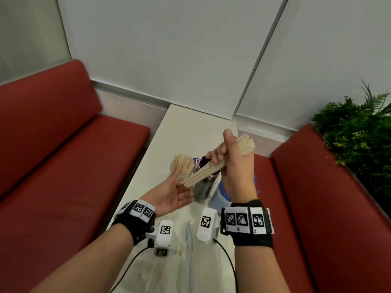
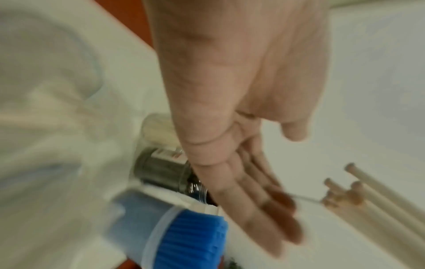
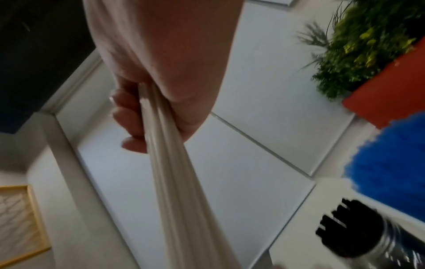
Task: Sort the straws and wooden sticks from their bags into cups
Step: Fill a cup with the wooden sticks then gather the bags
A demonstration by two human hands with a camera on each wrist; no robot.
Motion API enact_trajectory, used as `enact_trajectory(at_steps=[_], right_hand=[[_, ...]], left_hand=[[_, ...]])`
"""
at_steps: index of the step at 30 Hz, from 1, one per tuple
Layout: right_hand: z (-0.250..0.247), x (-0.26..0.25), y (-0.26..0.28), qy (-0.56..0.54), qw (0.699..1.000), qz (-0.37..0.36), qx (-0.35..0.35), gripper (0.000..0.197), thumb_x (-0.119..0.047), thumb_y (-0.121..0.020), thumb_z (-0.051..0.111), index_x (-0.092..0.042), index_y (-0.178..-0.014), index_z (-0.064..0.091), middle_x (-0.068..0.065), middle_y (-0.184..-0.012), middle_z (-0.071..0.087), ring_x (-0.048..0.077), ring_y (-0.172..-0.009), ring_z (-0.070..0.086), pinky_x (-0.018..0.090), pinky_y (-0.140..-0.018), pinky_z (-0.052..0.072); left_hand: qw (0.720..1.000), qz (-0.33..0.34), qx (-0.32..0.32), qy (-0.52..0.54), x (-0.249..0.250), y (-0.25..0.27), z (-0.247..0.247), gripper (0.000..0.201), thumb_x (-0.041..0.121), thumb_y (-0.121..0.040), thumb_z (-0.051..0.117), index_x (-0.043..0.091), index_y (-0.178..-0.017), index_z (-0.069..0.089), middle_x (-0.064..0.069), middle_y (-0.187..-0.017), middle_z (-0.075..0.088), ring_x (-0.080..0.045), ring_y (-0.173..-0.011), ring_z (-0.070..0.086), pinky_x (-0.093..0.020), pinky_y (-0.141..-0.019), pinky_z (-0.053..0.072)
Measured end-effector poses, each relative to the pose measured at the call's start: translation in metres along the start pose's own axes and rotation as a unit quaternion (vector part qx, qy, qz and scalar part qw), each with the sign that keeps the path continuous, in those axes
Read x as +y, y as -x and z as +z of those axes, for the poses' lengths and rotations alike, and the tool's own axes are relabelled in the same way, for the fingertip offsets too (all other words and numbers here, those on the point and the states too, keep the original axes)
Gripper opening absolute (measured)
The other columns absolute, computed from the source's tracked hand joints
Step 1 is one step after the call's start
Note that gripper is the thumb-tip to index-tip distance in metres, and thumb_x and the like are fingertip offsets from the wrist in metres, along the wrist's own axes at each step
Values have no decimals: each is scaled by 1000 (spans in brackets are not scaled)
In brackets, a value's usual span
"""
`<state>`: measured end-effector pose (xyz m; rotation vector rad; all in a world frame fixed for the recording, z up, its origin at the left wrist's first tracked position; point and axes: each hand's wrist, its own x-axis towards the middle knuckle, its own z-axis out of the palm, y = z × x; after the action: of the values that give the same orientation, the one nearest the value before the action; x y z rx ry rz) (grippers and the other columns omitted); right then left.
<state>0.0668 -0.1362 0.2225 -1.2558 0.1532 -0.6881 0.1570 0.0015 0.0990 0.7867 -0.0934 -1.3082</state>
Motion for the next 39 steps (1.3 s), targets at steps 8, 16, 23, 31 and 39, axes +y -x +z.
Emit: enact_trajectory(at_steps=[8,16,23,31,39], right_hand=[[19,60,14,131,987,92,-21,39,-52,-86,74,-26,-58,63,1,-55,57,19,-54,57,43,-71,55],[20,83,4,143,982,113,-52,34,-42,-90,72,-22,-64,62,7,-62,60,21,-60,60,43,-70,55],[11,100,-26,64,988,135,-38,41,-39,-97,69,-22,-62,53,0,-59,49,19,-58,53,46,-80,48],[4,80,-127,116,993,12,14,34,-48,-94,71,-32,-66,59,-7,-59,52,14,-56,51,37,-74,56],[-8,142,-145,202,977,60,21,41,-53,-93,70,-29,-63,55,-4,-57,54,17,-59,53,44,-75,52]], left_hand=[[985,-41,86,142,-14,-19,-6,23,23,-81,68,4,-94,64,-9,-69,63,-17,-55,66,-25,-43,55],[978,-49,95,181,-10,-35,-21,29,33,-98,54,9,-88,65,-7,-65,60,-13,-43,57,-17,-33,44],[978,-33,184,94,-6,-42,-50,22,23,-99,49,7,-84,52,-4,-59,47,-7,-35,38,-14,-26,24],[841,-122,380,-366,-18,-51,-94,28,15,-94,56,-12,-97,65,-25,-87,67,-36,-77,67,-45,-80,59],[668,-226,318,-634,-53,-61,-119,48,39,-84,69,6,-118,62,-9,-123,65,-23,-113,62,-23,-84,48]])
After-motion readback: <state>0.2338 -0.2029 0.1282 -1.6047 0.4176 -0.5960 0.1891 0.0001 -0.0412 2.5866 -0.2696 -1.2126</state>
